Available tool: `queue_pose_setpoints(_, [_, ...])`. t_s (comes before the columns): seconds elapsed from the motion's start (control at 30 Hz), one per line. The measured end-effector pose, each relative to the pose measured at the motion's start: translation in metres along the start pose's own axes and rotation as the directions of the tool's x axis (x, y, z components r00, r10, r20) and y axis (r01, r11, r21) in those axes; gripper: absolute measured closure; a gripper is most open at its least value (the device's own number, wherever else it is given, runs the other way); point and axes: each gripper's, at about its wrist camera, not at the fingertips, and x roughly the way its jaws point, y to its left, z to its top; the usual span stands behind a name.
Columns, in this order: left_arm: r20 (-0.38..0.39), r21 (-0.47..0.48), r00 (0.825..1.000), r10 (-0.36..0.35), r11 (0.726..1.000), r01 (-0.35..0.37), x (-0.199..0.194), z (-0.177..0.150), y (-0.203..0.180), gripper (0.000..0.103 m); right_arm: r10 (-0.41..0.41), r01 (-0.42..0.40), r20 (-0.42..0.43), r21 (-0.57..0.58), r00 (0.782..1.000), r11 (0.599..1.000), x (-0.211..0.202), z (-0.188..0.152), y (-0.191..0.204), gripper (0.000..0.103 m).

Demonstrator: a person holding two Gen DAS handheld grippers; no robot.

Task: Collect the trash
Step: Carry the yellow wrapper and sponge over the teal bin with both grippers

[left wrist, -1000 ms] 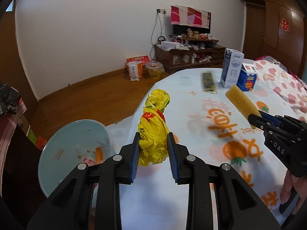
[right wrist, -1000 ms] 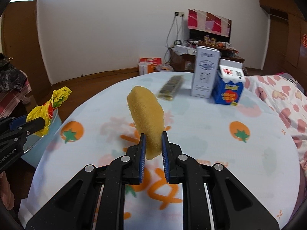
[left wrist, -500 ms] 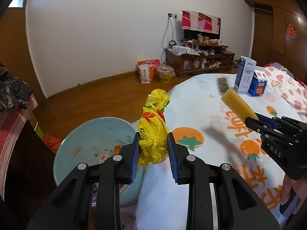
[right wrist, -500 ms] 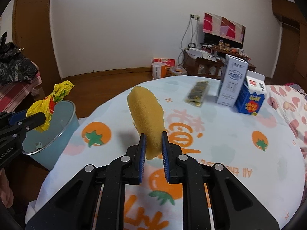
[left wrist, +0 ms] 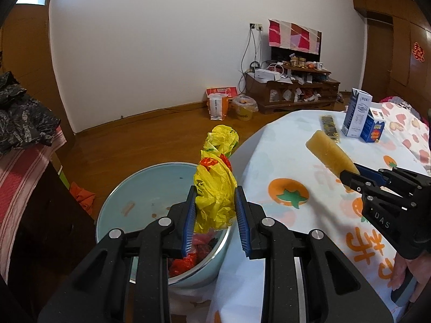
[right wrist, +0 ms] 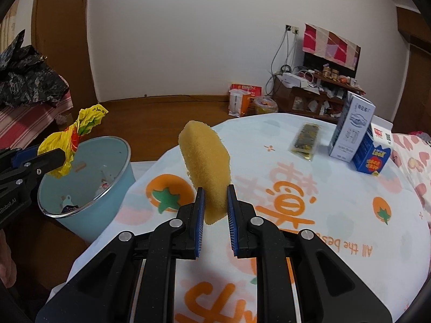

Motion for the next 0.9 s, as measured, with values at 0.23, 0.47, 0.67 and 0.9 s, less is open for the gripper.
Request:
queue_pose_setpoints(0.23, [0.004, -0.009, 1.000, 0.027, 1.000, -0.027, -0.002, -0.002, 0.011, 0.075, 0.017, -0.017, -0.002, -0.026, 1.000, 1.000, 0.003, 0.003, 0.014, 0.086])
queue_pose_setpoints(0.47, [0.002, -0.027, 0.999, 0.050, 0.998, -0.050, -0.003, -0.005, 0.026, 0.075, 0.037, -0.037, -0.004, -0.057, 0.999, 0.998, 0.007, 0.007, 0.032, 0.086])
queue_pose_setpoints(0.67, [-0.001, -0.046, 0.997, 0.071, 0.996, -0.071, -0.004, -0.008, 0.041, 0.075, 0.052, -0.053, -0.006, -0.082, 0.999, 0.995, 0.011, 0.011, 0.045, 0.086])
queue_pose_setpoints(0.9, [-0.005, -0.063, 0.995, 0.095, 0.994, -0.095, -0.005, -0.012, 0.056, 0.075, 0.069, -0.069, -0.007, -0.108, 0.998, 0.992, 0.015, 0.015, 0.060, 0.086])
